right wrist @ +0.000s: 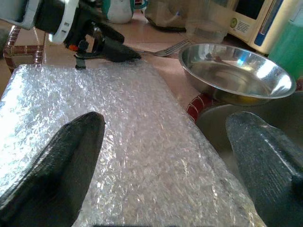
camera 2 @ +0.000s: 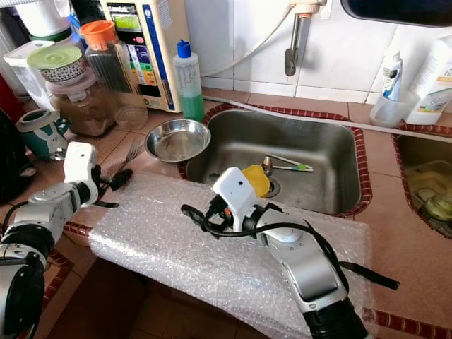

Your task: Kitchen organization

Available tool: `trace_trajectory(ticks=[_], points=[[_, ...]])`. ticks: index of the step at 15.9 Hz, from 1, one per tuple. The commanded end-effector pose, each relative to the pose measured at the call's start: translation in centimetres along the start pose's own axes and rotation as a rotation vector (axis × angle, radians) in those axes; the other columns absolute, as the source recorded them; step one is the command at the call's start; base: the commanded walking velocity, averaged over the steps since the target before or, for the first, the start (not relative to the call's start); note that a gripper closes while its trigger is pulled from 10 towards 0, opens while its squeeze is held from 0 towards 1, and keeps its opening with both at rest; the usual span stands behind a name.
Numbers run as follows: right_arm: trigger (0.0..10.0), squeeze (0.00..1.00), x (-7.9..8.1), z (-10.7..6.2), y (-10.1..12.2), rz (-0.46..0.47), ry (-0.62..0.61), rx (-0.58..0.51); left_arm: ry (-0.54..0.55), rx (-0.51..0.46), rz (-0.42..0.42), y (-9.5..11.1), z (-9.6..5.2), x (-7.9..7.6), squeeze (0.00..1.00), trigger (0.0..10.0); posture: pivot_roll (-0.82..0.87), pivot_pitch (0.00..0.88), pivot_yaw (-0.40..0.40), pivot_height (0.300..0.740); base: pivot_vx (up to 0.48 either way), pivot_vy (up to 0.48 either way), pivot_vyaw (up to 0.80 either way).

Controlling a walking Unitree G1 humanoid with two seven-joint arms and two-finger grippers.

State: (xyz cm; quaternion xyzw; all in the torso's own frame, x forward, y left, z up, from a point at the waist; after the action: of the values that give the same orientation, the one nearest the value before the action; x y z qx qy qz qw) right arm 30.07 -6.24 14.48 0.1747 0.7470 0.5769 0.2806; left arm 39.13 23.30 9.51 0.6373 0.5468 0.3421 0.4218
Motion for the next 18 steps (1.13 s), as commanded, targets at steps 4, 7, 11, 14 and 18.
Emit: trace_trajectory(ticks=[4,7,11,14,18], points=[[10.0,0.0,0.1,-0.2,0.4,-0.014,0.002,-0.015,0.029,0.074,0.046,-1.7,-0.6,1.2,0.0,10.0,0.02,0.061,0.11,0.74,0.0,0.0,0.0],[10.0,0.0,0.2,-0.1,0.4,-0.015,0.005,-0.015,0.04,0.091,0.029,-2.2,-0.8,1.6,0.0,7.5,0.02,0.059,0.107,0.74,0.0,0.0,0.0],[10.0,0.0,0.1,-0.1,0.4,-0.016,0.005,-0.014,0.058,0.099,0.008,-2.6,-1.0,2.2,0.0,0.0,0.03,0.057,0.105,0.74,0.0,0.0,0.0],[10.0,0.0,0.1,0.0,0.4,-0.018,0.006,-0.014,0.061,0.108,0.013,-3.0,-1.1,2.2,0.0,0.0,0.03,0.056,0.104,0.74,0.0,0.0,0.0],[10.0,0.0,0.2,-0.1,0.4,-0.013,0.016,-0.012,0.071,0.119,0.021,-3.4,-1.3,2.5,0.0,0.0,0.03,0.058,0.105,0.74,0.0,0.0,0.0]])
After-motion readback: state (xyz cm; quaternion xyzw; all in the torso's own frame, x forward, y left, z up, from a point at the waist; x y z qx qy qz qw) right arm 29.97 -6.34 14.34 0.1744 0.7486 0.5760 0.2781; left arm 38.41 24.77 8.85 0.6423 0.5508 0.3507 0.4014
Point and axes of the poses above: a point about 5 cm out from each wrist's last joint towards the gripper, its own z axis pointing out of the wrist towards the gripper, its own y axis along the axis of the wrist's last joint, x = y × z, the point moved 3 cm from there along z, pointing out of the wrist towards the gripper, and after that the axes turned 2 degrees about -z, right-handed, at the moved point
